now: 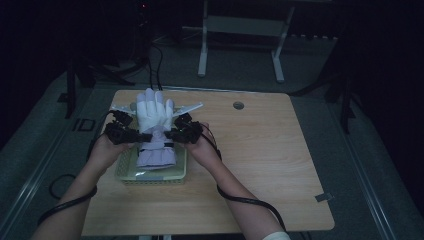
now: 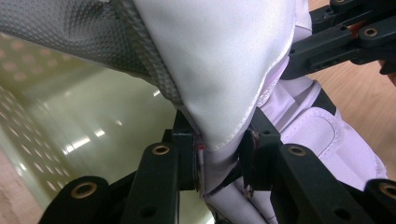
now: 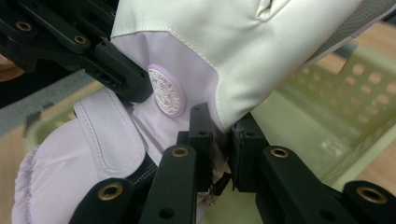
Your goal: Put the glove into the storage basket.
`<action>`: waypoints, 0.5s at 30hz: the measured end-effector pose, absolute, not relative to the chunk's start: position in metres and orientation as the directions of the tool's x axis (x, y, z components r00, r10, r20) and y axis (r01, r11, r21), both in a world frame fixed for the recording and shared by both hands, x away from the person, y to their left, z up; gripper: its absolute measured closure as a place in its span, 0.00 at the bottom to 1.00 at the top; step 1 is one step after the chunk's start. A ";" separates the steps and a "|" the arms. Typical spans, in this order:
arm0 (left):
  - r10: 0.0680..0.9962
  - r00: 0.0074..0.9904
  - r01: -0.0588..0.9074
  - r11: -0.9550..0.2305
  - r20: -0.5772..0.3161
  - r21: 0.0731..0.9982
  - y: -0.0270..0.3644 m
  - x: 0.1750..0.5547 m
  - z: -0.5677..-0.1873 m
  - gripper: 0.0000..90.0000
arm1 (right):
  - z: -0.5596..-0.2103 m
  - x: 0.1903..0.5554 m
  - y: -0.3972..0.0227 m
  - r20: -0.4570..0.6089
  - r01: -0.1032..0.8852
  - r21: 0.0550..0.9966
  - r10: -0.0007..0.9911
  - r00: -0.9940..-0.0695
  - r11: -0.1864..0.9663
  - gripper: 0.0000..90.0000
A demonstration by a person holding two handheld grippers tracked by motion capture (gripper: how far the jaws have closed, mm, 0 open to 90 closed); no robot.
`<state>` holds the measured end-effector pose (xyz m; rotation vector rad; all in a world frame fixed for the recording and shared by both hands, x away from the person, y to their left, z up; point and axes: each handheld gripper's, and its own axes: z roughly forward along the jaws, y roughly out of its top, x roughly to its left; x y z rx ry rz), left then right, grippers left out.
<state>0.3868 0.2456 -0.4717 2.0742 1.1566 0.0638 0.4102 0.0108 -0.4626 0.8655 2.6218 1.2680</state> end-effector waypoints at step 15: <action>0.776 0.551 0.781 -0.351 -0.307 0.517 0.242 0.392 -0.508 0.79 | -0.509 0.410 0.029 0.135 0.508 0.634 0.564 -0.815 0.582 0.90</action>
